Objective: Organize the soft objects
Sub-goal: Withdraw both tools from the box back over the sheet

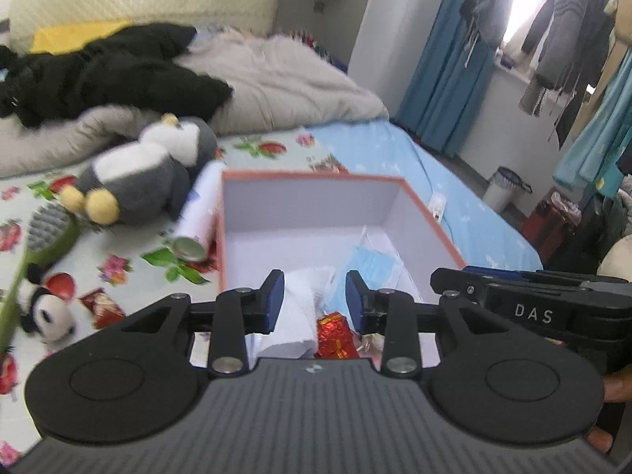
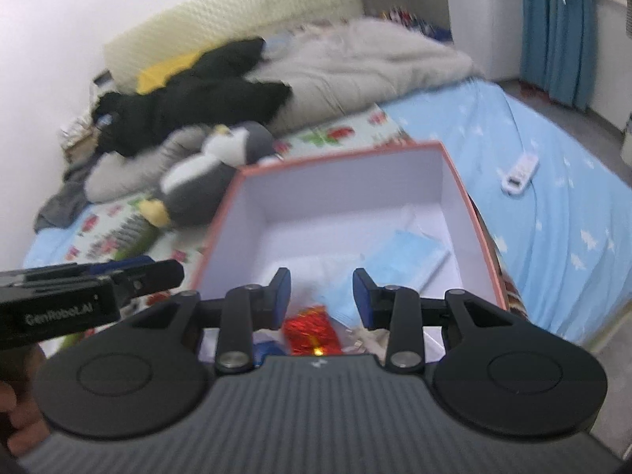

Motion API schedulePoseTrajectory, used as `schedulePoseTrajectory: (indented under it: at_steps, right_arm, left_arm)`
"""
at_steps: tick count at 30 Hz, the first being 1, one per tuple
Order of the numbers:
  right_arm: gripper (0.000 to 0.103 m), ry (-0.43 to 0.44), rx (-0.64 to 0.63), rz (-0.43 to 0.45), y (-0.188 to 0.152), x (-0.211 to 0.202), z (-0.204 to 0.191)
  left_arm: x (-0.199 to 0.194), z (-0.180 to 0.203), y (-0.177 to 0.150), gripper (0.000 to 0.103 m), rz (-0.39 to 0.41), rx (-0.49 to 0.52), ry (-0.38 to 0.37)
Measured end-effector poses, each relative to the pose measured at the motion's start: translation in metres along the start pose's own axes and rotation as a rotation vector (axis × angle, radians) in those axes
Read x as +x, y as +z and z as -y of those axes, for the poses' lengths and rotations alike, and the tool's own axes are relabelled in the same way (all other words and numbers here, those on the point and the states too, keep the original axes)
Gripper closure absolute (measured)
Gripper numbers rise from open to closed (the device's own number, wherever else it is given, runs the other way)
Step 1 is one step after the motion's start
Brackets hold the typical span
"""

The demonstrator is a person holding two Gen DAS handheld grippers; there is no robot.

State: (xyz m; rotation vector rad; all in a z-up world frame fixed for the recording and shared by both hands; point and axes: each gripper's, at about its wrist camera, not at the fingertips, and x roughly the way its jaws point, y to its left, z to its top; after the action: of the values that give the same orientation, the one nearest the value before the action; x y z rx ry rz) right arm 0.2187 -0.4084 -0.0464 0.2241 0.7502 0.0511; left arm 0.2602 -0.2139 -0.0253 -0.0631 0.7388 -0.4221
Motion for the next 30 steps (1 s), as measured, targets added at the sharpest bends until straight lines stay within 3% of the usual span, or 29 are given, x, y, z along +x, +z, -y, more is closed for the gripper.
schedulePoseTrajectory:
  at_steps: [7, 15, 24, 30]
  right_arm:
    - [0.065, 0.054, -0.043, 0.096, -0.004, -0.052, -0.043]
    - [0.065, 0.110, -0.087, 0.146, -0.023, -0.092, -0.083]
    - [0.065, 0.182, -0.162, 0.167, -0.055, -0.113, -0.128]
    - [0.065, 0.241, -0.177, 0.129, -0.079, -0.105, -0.148]
  left_arm:
    - [-0.083, -0.012, -0.010, 0.063, 0.104, -0.005, 0.030]
    - [-0.157, -0.037, -0.044, 0.063, 0.173, -0.043, 0.069]
    - [-0.211, -0.069, -0.095, 0.063, 0.197, -0.091, 0.132]
    - [-0.225, -0.090, -0.124, 0.063, 0.178, -0.117, 0.179]
